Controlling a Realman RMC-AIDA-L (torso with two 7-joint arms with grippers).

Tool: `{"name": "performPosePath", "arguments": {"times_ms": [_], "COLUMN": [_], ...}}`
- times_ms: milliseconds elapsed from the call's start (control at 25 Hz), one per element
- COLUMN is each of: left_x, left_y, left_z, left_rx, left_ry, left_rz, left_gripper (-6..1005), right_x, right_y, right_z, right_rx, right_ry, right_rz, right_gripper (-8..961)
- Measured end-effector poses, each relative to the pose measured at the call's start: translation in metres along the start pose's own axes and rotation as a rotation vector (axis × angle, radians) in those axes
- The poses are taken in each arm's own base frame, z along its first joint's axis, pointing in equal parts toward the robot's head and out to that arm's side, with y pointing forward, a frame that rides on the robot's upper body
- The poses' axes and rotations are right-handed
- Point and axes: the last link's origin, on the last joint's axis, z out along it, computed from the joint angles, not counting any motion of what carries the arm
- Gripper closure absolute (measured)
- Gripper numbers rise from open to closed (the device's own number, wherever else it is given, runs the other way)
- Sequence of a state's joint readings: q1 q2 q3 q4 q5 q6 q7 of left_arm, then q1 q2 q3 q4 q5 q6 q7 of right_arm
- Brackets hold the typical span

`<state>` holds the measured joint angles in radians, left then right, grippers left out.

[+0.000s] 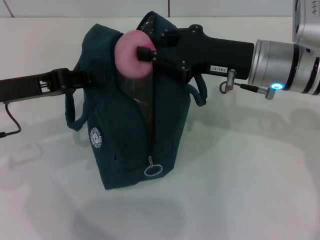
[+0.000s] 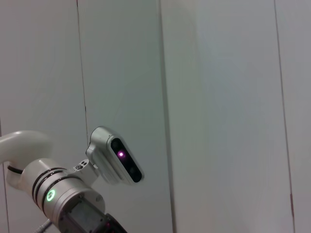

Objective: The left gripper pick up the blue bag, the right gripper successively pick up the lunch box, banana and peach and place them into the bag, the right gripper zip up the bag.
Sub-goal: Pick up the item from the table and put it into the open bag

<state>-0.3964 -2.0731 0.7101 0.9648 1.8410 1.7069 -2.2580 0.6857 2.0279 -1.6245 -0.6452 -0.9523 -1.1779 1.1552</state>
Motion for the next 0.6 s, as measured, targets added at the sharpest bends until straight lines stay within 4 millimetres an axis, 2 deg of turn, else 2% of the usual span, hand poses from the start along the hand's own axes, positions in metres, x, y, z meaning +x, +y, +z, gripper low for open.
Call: {"name": "performPosePath", "arguments": {"times_ms": [320,600], "left_x": [0.0015,0.0005], "left_y": [0.0,-0.0005], "left_z": [-0.0009,-0.0019], "left_rx": [0.001,0.004], "left_ry": [0.003,0.004], "left_rz": [0.003,0.0], "left_gripper": [936,936], "right_x": [0.0011,0.0018], "right_y": [0.0009,-0.0002], "right_z": [-0.0012,-0.0085], "right_rx": [-0.001,0.019], "right_ry": [0.0,-0.014], "right_rz": [0.004,0.011], "right_gripper": [611,522]}}
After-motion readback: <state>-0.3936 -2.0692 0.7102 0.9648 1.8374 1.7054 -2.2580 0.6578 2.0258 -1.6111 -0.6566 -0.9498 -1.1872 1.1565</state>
